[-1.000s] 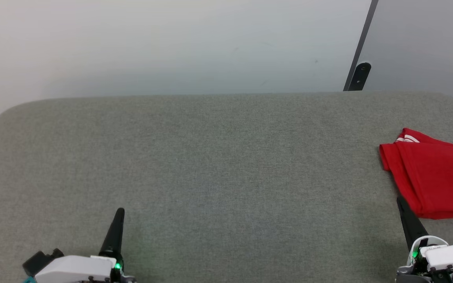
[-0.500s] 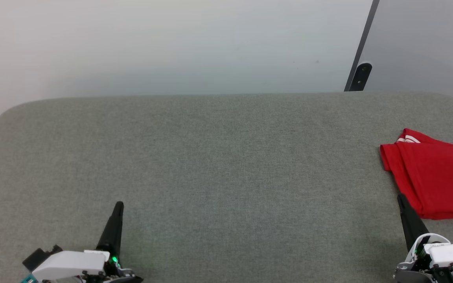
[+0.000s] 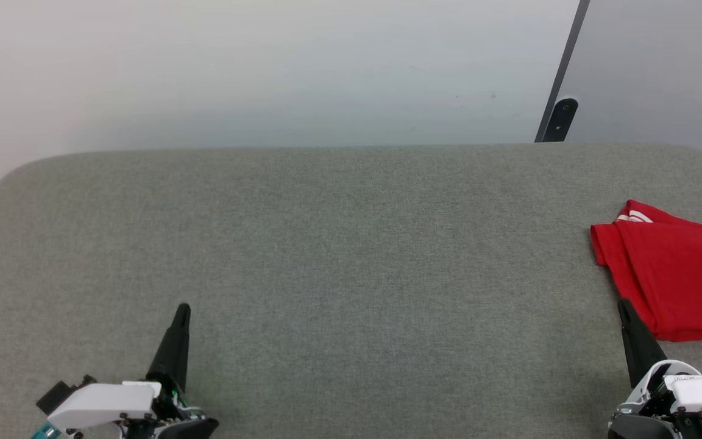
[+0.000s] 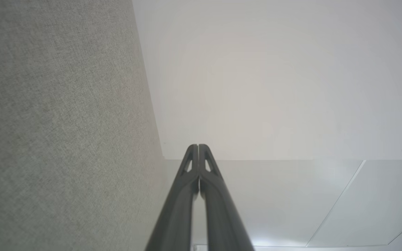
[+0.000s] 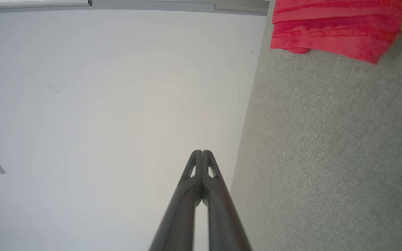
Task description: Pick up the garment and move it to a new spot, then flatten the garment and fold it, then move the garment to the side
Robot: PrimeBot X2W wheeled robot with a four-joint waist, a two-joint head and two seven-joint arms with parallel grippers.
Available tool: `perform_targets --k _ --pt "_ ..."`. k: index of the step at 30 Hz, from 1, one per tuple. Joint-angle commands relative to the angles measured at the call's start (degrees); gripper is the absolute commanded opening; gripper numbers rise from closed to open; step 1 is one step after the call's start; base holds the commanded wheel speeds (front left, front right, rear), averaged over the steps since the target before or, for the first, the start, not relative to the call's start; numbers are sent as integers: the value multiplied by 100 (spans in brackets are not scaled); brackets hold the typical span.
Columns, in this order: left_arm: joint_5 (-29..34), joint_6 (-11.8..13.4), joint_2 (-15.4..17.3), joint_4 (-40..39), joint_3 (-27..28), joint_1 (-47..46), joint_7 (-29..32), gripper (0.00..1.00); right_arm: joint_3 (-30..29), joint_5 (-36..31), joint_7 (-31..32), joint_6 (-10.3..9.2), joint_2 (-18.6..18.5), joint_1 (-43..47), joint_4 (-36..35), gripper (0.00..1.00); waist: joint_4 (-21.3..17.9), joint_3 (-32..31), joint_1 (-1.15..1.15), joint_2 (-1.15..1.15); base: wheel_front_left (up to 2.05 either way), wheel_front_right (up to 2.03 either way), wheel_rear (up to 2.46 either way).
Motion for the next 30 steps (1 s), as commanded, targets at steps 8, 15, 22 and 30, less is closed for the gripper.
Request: perform_targets --k 8,15,22,30 --pt "-112 -39 -12 20 29 -89 33 0 -17 97 23 -2 31 -71 23 0 3 -1 0 0 0 0 0" --pt "-106 -39 -16 20 35 -89 40 0 -16 96 23 -2 31 -71 23 0 3 -1 0 0 0 0 0" --pt "-100 -39 -19 20 38 -90 39 0 -15 97 22 -2 30 -71 23 0 3 -1 0 0 0 0 0" --pt "-94 -39 -21 20 43 -90 45 0 -15 99 21 -2 30 -71 23 0 3 -1 0 0 0 0 0"
